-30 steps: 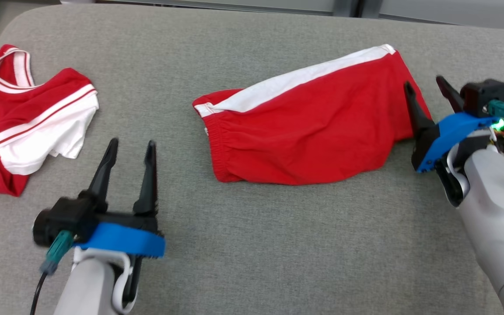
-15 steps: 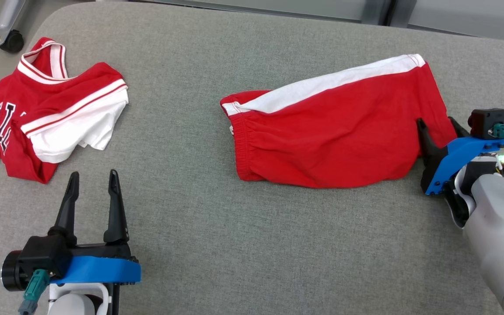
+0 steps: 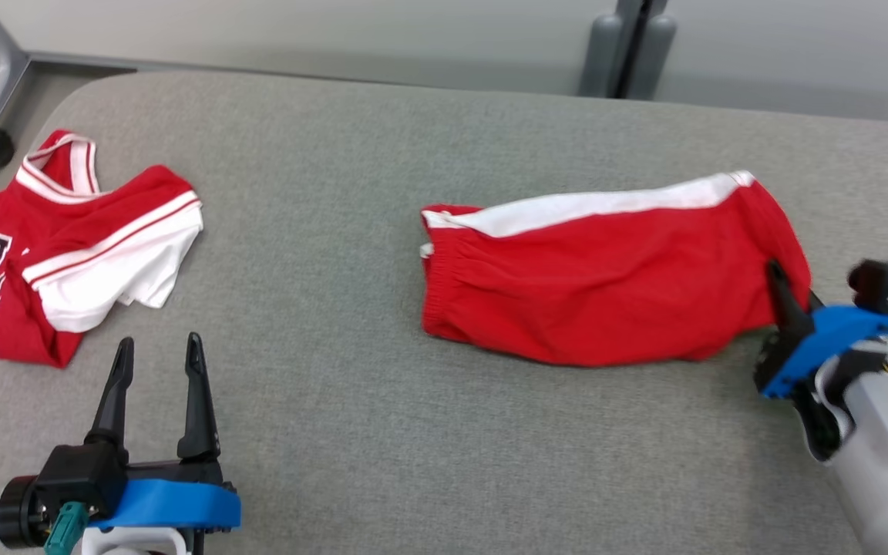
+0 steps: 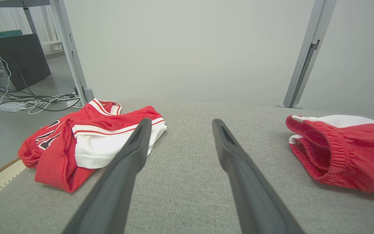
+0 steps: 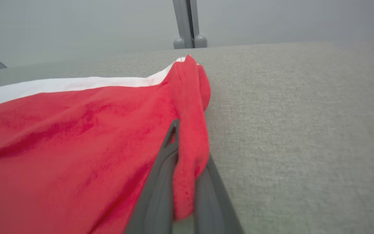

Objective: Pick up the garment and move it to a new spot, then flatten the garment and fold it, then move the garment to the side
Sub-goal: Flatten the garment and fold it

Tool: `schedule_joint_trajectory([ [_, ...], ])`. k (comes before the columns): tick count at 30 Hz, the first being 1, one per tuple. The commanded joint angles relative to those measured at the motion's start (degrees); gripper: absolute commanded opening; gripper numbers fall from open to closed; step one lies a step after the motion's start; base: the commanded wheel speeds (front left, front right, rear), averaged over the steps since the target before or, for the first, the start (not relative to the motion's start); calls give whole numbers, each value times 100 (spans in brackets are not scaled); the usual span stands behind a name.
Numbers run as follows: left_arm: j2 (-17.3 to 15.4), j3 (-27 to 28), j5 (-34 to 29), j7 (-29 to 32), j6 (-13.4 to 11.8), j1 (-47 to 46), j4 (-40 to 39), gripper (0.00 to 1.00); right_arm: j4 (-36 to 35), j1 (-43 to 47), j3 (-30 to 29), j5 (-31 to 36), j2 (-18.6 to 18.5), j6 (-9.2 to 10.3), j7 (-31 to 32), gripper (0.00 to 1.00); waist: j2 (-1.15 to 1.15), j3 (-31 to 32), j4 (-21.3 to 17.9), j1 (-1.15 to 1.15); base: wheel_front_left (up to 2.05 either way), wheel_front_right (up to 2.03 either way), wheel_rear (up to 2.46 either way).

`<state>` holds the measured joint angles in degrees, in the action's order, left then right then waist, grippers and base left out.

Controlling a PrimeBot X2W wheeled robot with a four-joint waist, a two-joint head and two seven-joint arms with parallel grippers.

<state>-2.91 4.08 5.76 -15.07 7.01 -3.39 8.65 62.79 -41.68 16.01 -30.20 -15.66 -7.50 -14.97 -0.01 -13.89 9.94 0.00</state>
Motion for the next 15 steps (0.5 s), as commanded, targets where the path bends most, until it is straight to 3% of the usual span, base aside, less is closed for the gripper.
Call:
schedule_joint_trajectory([
  [1, 3, 45, -38, -15, -7, 80, -4, 100, -171, 300, -98, -102, -153, 0, -27, 0, 1, 224, -212, 0, 0, 0, 0],
  [9, 4, 164, -95, -15, 15, 309, -88, 100, -841, 1315, -602, -294, -554, 0, -28, 0, 1, 432, -559, 0, 0, 0, 0],
  [15, 4, 192, -65, -15, 25, 184, -122, 100, -1022, 1308, -812, -130, -592, 0, -29, 0, 1, 309, -632, 0, 0, 0, 0],
])
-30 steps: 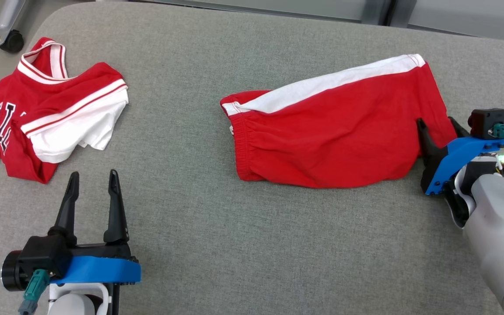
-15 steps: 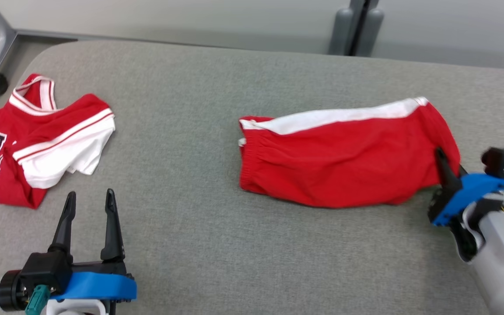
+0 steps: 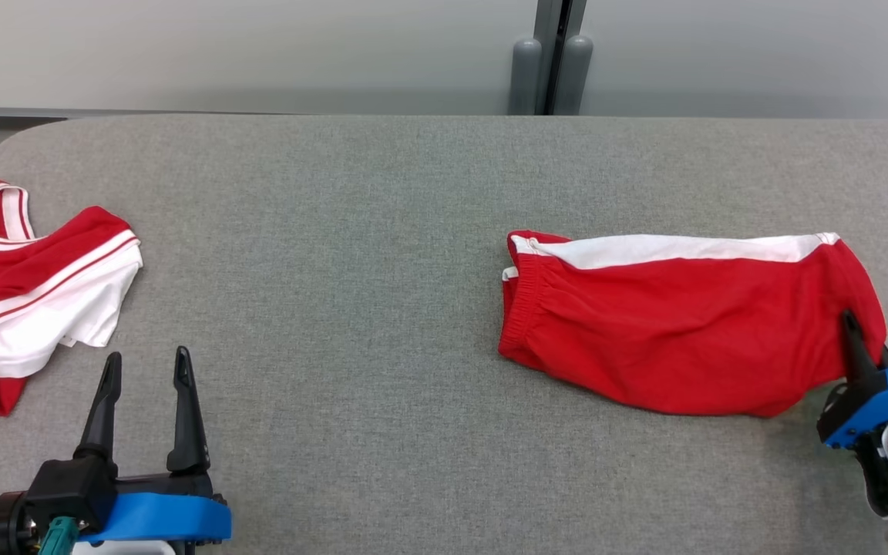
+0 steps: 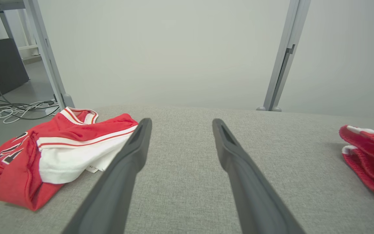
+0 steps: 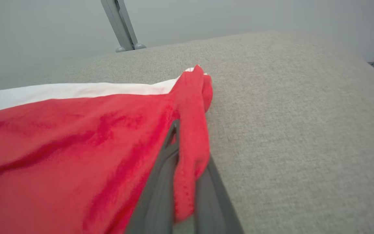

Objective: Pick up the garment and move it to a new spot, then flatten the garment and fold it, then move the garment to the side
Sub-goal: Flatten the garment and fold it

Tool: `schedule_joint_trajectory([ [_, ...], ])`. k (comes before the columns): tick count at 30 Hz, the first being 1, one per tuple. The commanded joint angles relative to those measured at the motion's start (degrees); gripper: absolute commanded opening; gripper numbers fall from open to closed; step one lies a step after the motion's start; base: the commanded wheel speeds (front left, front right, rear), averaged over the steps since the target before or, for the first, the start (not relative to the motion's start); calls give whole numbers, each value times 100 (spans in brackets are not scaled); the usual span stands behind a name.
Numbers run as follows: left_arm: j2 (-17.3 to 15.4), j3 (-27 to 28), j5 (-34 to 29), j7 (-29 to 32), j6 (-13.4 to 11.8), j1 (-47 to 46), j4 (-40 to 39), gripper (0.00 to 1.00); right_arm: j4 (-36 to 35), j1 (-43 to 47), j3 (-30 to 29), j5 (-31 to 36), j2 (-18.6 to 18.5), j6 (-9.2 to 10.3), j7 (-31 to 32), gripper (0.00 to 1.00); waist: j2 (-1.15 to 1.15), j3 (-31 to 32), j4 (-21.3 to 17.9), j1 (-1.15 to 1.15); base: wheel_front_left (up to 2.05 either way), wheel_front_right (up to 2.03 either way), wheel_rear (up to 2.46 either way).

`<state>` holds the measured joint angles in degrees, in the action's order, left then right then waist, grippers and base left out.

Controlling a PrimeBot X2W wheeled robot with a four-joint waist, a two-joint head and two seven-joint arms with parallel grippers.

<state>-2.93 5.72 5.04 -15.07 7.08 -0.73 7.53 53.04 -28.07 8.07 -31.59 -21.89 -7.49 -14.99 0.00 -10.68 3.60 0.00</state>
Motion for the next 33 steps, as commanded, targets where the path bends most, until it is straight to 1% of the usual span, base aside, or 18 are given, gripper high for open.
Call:
schedule_joint_trajectory([
  [1, 6, 35, 13, -15, 20, -97, -9, 100, -94, -109, -24, 18, 77, -1, -26, 0, 0, -32, -3, 0, 0, 0, 0],
  [5, 6, 39, 39, -15, 26, -128, 25, 100, -369, -255, 57, 125, 227, -1, -26, 0, 0, -39, 18, 0, 0, 0, 0],
  [10, 7, 5, 52, -15, 29, -102, 34, 100, -1011, -318, 299, 233, 443, -2, -24, 0, 0, 31, 81, 0, 0, 0, 0],
  [15, 7, 1, 88, -15, 28, -83, 27, 100, -1605, -266, 869, 303, 733, -1, -11, 0, 0, 62, 125, 0, 0, 0, 0],
  [20, 7, -45, 106, -15, 21, -139, 6, 100, -1935, -280, 1461, 326, 1030, -2, 111, 0, 0, 23, 197, 0, 0, 0, 0],
  [23, 7, -85, 126, -15, 14, -197, 1, 100, -1955, -290, 1701, 301, 1200, -2, 151, 0, 0, -19, 235, 0, 0, 0, 0],
  [25, 7, -133, 143, -15, 8, -228, 10, 100, -1885, -310, 1845, 432, 1258, -1, 149, 0, 0, -54, 291, 0, 0, 0, 0],
  [27, 7, -181, 151, -15, 4, -251, 25, 100, -1796, -240, 1925, 377, 1419, -2, 133, 0, 0, -84, 342, 0, 0, 0, 0],
  [33, 8, -215, 197, -15, -12, -309, 30, 100, -1534, 10, 2353, 363, 1569, -1, 79, 0, 0, -136, 414, 0, 0, 0, 0],
])
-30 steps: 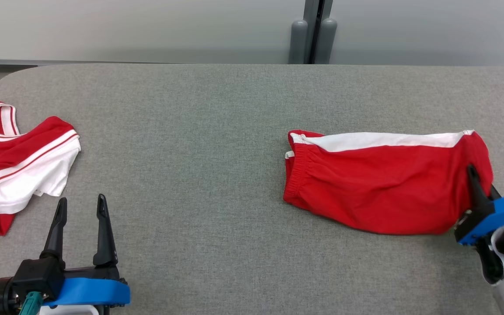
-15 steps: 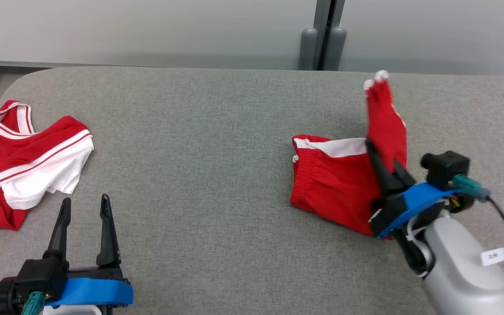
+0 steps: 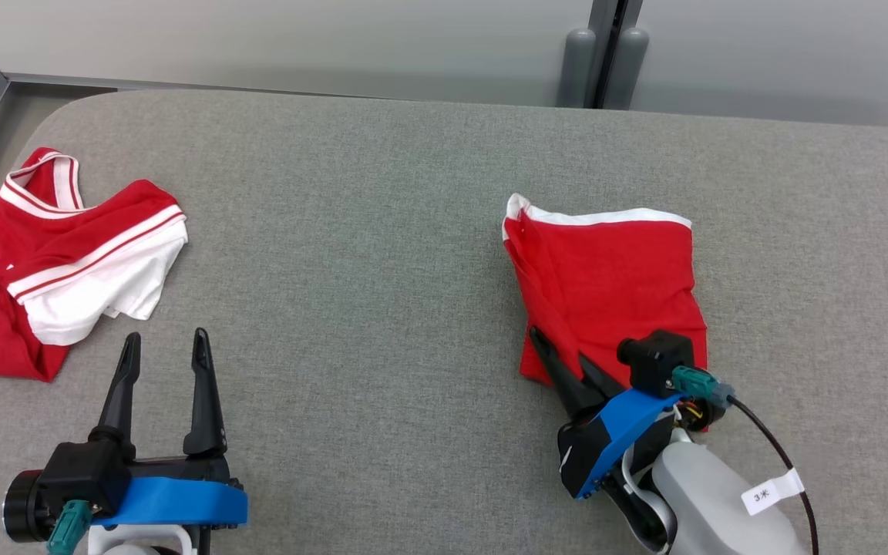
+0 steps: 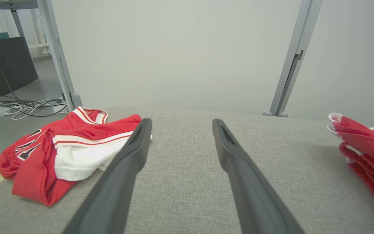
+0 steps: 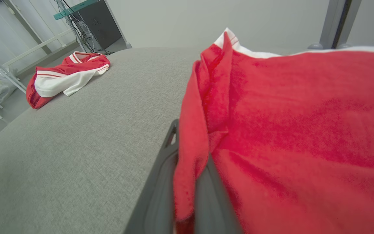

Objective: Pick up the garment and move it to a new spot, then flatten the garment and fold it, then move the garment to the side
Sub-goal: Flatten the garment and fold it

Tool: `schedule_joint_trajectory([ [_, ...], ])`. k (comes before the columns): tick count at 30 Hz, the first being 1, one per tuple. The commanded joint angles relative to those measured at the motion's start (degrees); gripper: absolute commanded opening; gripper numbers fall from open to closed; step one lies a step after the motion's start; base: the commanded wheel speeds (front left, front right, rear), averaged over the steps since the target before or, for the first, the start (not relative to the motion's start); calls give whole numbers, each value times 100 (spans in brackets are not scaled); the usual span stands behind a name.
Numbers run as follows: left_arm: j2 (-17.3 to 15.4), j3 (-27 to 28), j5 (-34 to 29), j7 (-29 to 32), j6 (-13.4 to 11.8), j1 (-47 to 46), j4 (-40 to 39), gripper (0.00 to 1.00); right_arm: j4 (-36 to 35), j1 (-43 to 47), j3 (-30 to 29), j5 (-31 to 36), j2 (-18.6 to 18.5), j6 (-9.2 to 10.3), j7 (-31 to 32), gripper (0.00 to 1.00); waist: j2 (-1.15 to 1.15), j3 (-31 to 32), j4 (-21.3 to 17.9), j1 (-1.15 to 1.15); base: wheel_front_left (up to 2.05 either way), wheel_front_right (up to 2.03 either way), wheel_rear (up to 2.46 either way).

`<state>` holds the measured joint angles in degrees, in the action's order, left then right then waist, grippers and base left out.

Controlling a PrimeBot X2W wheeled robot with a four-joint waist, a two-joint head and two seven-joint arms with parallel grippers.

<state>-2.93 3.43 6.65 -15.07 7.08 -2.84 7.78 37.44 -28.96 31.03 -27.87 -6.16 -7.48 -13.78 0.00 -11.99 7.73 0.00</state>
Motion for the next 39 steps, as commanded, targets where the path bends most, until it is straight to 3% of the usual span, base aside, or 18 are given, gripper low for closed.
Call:
schedule_joint_trajectory([
  [1, 8, 18, 35, -15, -15, -93, 7, 100, 50, 127, 98, -3, 12, -3, -58, 0, 0, -3, -5, 0, 0, 0, 0],
  [2, 6, 26, 35, -15, -20, -82, 10, 100, 56, 148, 138, 15, 31, -2, -69, 35, 0, 2, -15, 0, 0, 0, 0],
  [3, 7, 37, 27, -15, -23, -64, 13, 100, 15, 164, 201, 46, 46, -3, -97, 99, 0, 19, -33, 0, 0, 0, 0],
  [4, 5, 49, 16, -15, -24, -40, 13, 100, -6, 187, 199, 51, 25, -2, -108, 100, 0, 32, -49, 0, 0, 0, 0],
  [7, 7, 58, -19, -15, -19, 20, 17, 100, -238, 250, 71, 79, -118, -2, -144, 100, 0, 90, -96, 0, 0, 0, 0],
  [13, 8, 73, -65, -15, -2, 96, 17, 100, -1111, 521, -894, 253, -472, -2, -143, 100, 0, 173, -157, 0, 0, 0, 0],
  [19, 6, 49, -62, -15, 11, 100, 16, 100, -1085, 593, -1561, 389, -652, -2, -143, 100, 0, 195, -152, 0, 0, 0, 0],
  [20, 7, 42, -64, -15, 13, 95, 18, 100, -1001, 578, -1642, 436, -661, -2, -144, 37, 0, 192, -145, 0, 0, 0, 0],
  [21, 7, 31, -68, -15, 15, 85, 21, 100, -931, 537, -1711, 472, -643, -3, -143, 0, 0, 186, -136, 0, 0, 0, 0],
  [33, 9, -68, -36, -15, 39, -120, 32, 100, 360, 80, -1485, 894, 87, -2, -144, 0, 0, 15, 50, 0, 0, 0, 0],
  [39, 7, -81, -23, -15, 45, -162, 42, 100, 458, 188, -668, 795, 322, -2, -144, 0, 0, -52, 148, 0, 0, 0, 0],
])
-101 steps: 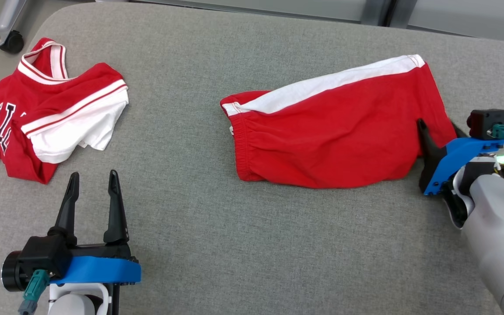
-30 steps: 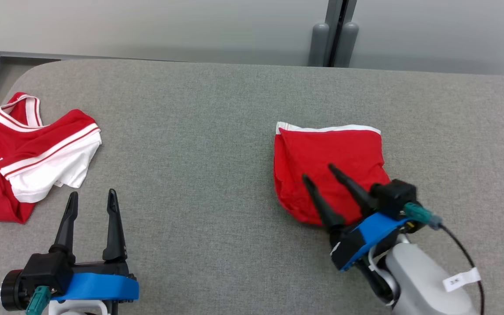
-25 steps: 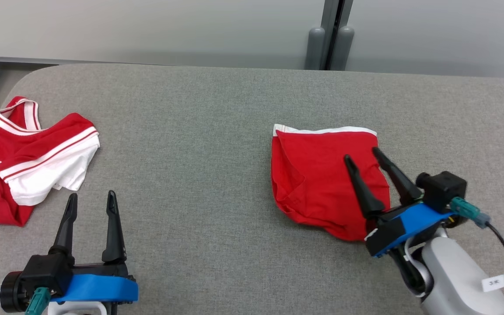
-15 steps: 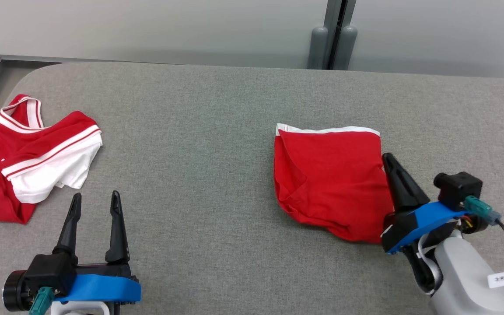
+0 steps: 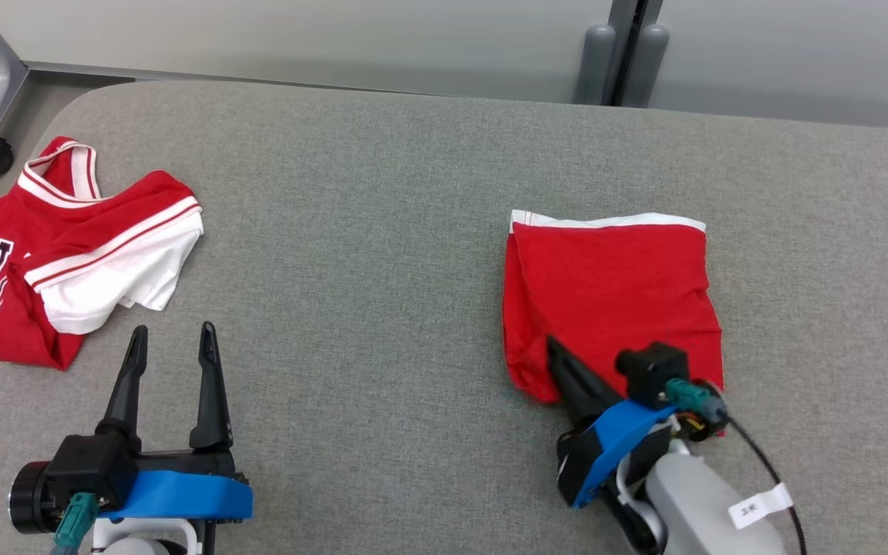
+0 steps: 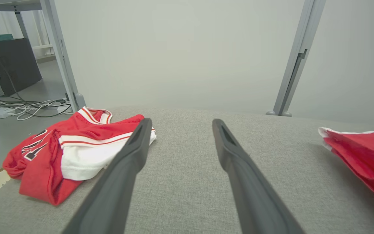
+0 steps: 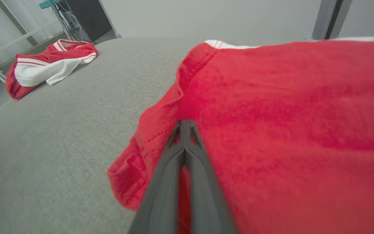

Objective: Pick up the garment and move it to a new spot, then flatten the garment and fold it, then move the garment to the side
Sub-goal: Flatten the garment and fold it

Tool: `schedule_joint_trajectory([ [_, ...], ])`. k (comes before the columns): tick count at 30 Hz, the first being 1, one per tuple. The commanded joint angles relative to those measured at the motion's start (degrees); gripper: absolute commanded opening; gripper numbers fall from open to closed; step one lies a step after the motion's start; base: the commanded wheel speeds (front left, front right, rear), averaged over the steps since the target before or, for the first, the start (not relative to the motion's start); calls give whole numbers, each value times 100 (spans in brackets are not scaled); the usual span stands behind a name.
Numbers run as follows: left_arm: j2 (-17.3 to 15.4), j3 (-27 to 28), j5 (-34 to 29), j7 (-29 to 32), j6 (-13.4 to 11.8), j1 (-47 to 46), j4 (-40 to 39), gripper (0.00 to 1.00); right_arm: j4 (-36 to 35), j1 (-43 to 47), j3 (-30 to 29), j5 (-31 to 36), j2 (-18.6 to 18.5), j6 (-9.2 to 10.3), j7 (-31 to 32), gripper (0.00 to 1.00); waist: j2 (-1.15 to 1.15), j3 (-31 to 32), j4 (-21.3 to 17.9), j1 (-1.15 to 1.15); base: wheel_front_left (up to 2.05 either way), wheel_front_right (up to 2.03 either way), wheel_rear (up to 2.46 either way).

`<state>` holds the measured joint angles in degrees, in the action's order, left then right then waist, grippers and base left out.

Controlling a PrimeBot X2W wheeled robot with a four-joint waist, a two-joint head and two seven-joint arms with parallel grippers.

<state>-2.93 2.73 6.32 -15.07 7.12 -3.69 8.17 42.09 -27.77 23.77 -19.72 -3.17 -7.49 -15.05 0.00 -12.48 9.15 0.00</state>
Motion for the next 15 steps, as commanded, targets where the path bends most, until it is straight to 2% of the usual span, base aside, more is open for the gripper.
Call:
schedule_joint_trajectory([
  [1, 7, -5, 12, -15, 42, -83, 11, 100, -81, 127, 300, -153, 24, -2, -18, 0, 0, 0, 12, 0, 0, 0, 0],
  [4, 8, 20, 14, -15, 43, -68, 45, 100, -288, 225, 918, -516, 11, -1, -18, 0, 0, 28, 5, 0, 0, 0, 0],
  [6, 8, 42, 7, -15, 41, -27, 62, 100, -360, 244, 1087, -649, 3, -1, -19, 0, 0, 59, -30, 0, 0, 0, 0],
  [11, 6, 110, -43, -15, 24, 58, 87, 100, -794, 269, 835, -555, 14, -1, -18, 0, 0, 161, -199, 0, 0, 0, 0],
  [12, 8, 126, -56, -15, 20, 70, 89, 100, -930, 311, 699, -469, 11, -1, -18, 5, 0, 189, -243, 0, 0, 0, 0],
  [13, 8, 129, -79, -15, 18, 75, 90, 100, -1061, 360, 527, -387, 10, -1, -18, 44, 0, 212, -277, 0, 0, 0, 0],
  [14, 7, 148, -99, -15, 16, 82, 92, 100, -1191, 421, 361, -263, 10, -1, -18, 62, 0, 242, -322, 0, 0, 0, 0],
  [15, 6, 153, -112, -15, 14, 86, 91, 100, -1325, 479, 165, -148, 11, -1, -18, 100, 0, 263, -358, 0, 0, 0, 0],
])
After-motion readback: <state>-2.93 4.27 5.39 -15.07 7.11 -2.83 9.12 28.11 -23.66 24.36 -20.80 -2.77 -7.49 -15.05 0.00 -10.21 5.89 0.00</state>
